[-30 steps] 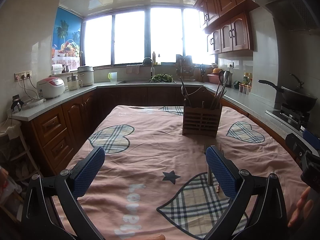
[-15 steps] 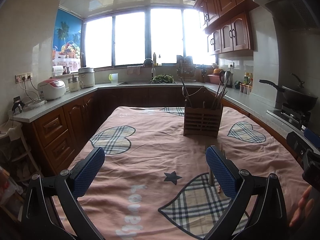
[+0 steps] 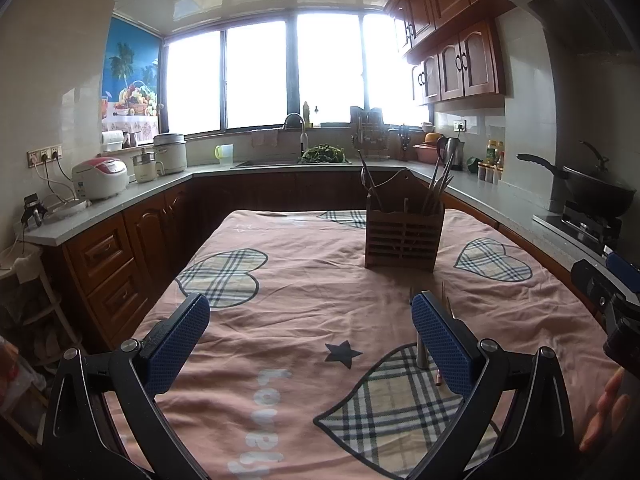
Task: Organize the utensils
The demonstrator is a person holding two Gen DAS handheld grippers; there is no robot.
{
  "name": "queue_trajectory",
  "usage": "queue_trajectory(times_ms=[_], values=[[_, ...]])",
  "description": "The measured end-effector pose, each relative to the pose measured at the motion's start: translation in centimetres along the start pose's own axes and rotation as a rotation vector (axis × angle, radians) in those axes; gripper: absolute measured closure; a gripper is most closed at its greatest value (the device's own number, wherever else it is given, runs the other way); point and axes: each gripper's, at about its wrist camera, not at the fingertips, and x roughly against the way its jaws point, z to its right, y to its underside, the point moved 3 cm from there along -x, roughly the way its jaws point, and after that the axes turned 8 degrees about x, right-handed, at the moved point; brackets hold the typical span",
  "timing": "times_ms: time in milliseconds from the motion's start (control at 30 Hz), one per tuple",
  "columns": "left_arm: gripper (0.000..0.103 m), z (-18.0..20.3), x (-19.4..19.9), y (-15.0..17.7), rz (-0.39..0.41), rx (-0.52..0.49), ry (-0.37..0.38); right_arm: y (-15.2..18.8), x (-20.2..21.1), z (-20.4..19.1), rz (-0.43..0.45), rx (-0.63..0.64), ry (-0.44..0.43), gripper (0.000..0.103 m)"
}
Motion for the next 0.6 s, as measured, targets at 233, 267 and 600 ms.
queue_trajectory(times_ms=[233, 267, 600], values=[[0.0, 0.16, -0.25, 0.07, -0.004, -0.001, 0.001, 0.27, -0.55, 0.25, -0.007, -0.003, -0.002, 0.0], [0.0, 0.17, -0.25, 0.07, -0.004, -0.002, 0.001, 0.24, -0.53, 0.3, -0.006, -0.004, -0.002, 0.0], [0.0, 0.42, -0.58, 0.15, -0.006, -0.006, 0.004, 0.52, -0.91, 0.55, -0.01, -0.009, -0.002, 0.0]])
